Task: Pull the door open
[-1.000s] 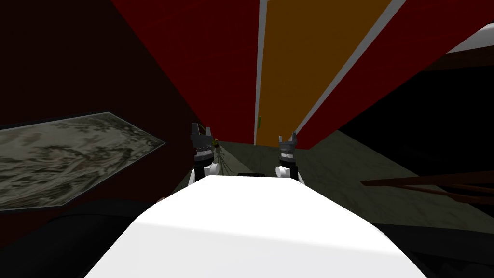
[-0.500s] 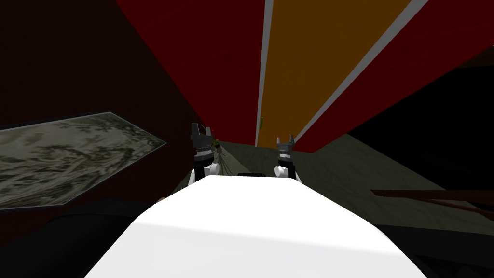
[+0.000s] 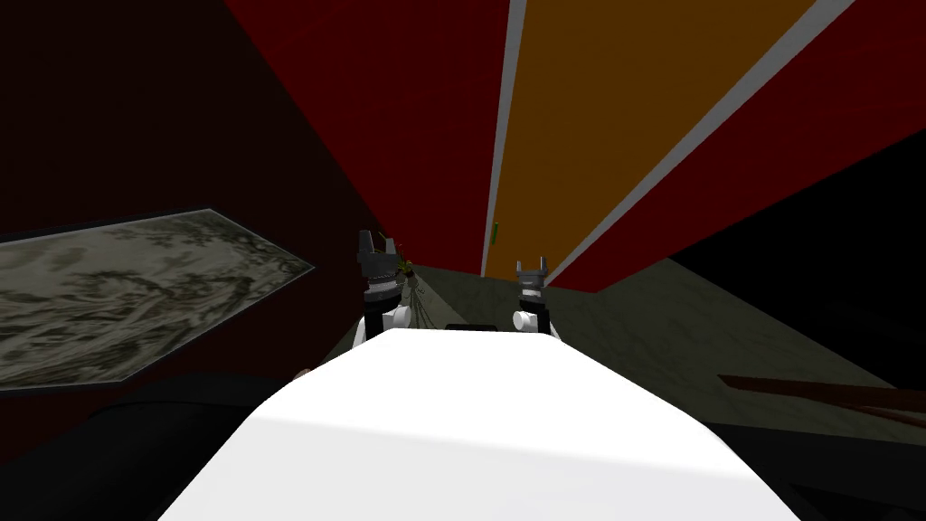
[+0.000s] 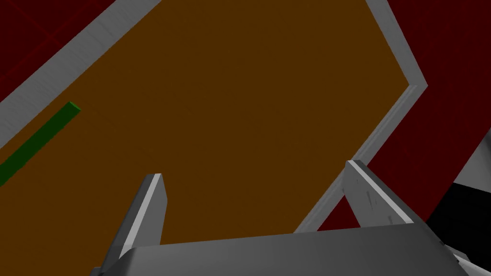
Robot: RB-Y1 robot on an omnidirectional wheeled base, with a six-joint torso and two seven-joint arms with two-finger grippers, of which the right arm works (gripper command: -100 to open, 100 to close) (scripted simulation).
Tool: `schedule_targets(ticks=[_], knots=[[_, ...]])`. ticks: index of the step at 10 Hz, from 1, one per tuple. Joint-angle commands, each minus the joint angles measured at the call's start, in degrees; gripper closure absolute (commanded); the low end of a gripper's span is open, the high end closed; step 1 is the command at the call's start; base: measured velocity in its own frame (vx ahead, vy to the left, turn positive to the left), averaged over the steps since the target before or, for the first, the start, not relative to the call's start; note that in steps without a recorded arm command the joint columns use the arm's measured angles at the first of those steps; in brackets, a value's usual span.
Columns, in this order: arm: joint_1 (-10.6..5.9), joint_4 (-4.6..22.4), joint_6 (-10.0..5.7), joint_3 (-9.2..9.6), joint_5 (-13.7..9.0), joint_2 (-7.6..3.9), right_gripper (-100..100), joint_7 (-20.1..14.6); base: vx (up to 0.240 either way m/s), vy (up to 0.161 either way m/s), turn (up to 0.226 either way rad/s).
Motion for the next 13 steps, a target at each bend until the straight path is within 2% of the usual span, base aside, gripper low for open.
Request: schedule_targets(ticks=[1, 13], knots=[[-1.03, 2.5, -0.54, -0.06, -1.3, -0.46, -100, -2.2, 0.100, -0.006, 0.069], [-7.34, 19.6, -4.22, 0.69, -10.4, -2.05, -100, -16.3, 0.101, -0.002, 0.069]])
